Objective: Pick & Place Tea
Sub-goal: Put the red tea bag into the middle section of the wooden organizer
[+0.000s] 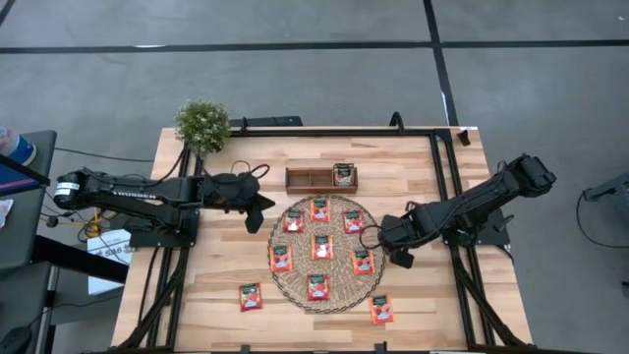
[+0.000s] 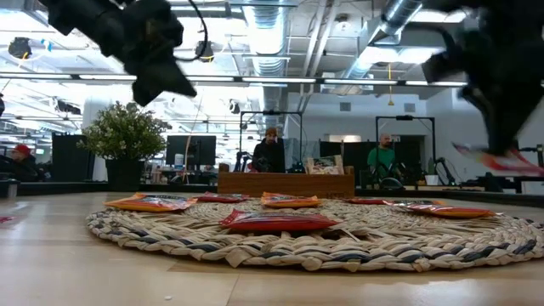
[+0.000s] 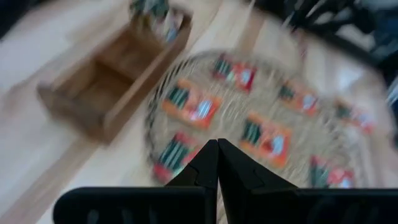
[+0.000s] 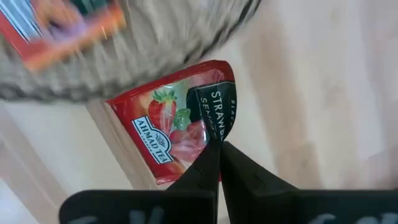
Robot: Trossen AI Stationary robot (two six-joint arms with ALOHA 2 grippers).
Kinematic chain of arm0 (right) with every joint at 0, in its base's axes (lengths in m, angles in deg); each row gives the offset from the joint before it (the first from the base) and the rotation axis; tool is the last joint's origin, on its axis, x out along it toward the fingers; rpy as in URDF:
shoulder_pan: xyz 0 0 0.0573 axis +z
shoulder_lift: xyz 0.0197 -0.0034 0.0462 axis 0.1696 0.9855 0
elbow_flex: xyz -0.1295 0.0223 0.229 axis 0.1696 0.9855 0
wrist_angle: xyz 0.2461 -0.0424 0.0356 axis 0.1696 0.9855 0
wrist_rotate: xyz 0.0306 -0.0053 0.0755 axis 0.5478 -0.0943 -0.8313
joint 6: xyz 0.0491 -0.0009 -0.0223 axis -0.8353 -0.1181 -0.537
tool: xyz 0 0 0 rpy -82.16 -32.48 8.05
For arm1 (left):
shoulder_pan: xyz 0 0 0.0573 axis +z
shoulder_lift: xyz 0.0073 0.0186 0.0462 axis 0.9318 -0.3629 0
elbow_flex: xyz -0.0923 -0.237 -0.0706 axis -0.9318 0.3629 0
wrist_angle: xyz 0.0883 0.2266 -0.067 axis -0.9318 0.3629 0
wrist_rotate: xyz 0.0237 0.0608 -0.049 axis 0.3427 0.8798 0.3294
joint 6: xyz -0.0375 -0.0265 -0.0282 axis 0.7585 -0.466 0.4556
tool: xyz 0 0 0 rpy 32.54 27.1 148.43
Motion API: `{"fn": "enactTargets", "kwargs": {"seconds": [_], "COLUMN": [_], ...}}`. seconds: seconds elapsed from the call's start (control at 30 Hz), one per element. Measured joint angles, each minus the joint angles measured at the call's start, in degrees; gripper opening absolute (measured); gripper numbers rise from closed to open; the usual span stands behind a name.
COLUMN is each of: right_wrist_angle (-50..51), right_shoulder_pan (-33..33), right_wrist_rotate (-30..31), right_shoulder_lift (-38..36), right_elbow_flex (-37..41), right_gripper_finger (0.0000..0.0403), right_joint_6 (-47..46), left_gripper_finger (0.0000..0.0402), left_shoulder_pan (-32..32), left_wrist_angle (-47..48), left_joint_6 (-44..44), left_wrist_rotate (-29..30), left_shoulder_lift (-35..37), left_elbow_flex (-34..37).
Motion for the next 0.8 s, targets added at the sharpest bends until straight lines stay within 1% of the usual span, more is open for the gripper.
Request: {"fn": "enactTargets", "kwargs": {"seconds": [0.13, 0.23, 0.37, 0.5, 0.63, 0.8], "right_wrist_angle": [2.18, 1.98, 1.36, 1.08, 0.58, -2.92], "right_shoulder_pan": [-1.20, -2.87, -6.07, -9.43, -12.67, -15.31], "right_wrist_rotate": [5.47, 10.11, 15.19, 19.23, 21.08, 21.22], "right_shoulder_lift": [-0.02, 0.49, 3.09, 7.52, 12.81, 18.07], "right_elbow_flex": [-6.05, -10.71, -17.06, -23.90, -30.56, -38.03], "right_gripper_finger": [0.0000, 0.0000, 0.0000, 0.0000, 0.0000, 0.0000], "right_joint_6": [1.81, 5.35, 12.73, 21.24, 28.46, 36.82], "left_gripper_finger": [0.0000, 0.0000, 0.0000, 0.0000, 0.0000, 0.0001], "left_shoulder_pan": [0.00, 0.00, 0.00, 0.00, 0.00, 0.00], "left_wrist_angle": [-7.54, -12.63, -17.61, -21.12, -25.81, -29.89], "left_joint_6": [0.02, 0.02, 0.21, 2.46, 4.72, 5.74], "left_wrist_rotate": [-0.11, -0.12, -0.01, 1.10, 1.95, 2.47], "left_shoulder_lift": [0.00, 0.00, -0.02, -0.04, -0.04, -0.04], "left_elbow_flex": [0.00, 0.00, 0.00, 0.00, 0.00, 0.00]}}
